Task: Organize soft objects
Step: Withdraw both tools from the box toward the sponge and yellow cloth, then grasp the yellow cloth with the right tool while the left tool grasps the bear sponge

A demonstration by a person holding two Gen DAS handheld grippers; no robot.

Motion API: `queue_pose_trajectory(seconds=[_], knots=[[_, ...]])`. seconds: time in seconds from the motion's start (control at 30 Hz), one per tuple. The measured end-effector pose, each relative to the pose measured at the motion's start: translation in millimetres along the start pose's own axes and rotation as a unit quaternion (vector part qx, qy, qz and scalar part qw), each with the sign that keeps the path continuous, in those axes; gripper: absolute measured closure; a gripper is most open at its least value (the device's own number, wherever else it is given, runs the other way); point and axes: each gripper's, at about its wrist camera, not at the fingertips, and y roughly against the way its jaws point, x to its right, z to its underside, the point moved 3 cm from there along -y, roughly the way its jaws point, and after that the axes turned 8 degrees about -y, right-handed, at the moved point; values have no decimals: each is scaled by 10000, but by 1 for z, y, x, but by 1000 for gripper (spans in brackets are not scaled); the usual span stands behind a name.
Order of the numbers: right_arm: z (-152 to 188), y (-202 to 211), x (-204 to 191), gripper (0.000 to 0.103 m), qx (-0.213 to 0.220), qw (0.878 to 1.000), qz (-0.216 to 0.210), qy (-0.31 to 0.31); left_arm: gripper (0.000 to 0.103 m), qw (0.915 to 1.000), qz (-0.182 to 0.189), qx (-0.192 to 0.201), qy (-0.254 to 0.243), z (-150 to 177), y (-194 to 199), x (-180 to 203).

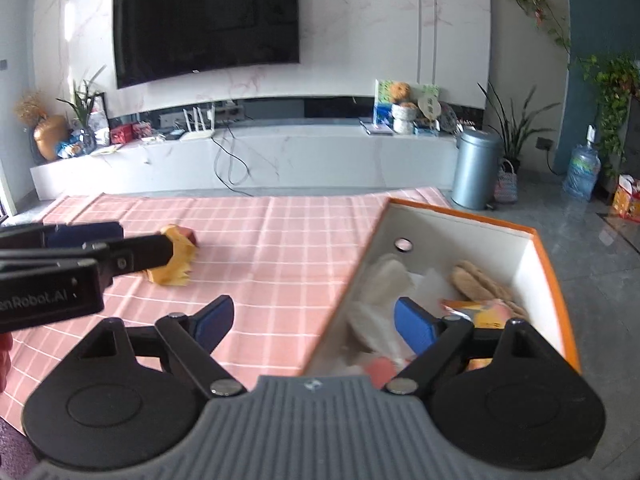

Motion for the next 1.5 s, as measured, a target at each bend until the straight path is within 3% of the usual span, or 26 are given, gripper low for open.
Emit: queue_pose_trajectory(seconds=[0.27,0.53,0.73,0.93,1.13,1.5], knots=[[20,-13,-50,17,-82,9990,-394,188,39,9966,-253,-221,752,27,11,-42],[34,-44,-71,17,-487,9971,-540,227,37,9927,-453,-303,1078,57,14,-81],[40,-71,-83,17,-531,9974,-412,245,36,9902,-824,-229,1105,75,12,-97],[37,-105,-102,17,-668,9963,-423,343,36,9834,-1094,-239,1431,83,3,-126],[22,-139,-130,17,-676,9947,-620,460,36,9773,-1278,-542,1600,87,-12,-158],[-4,-208,-168,18,-763,9940,-777,72,39,9755,-1385,-663,1578,86,-38,-203]])
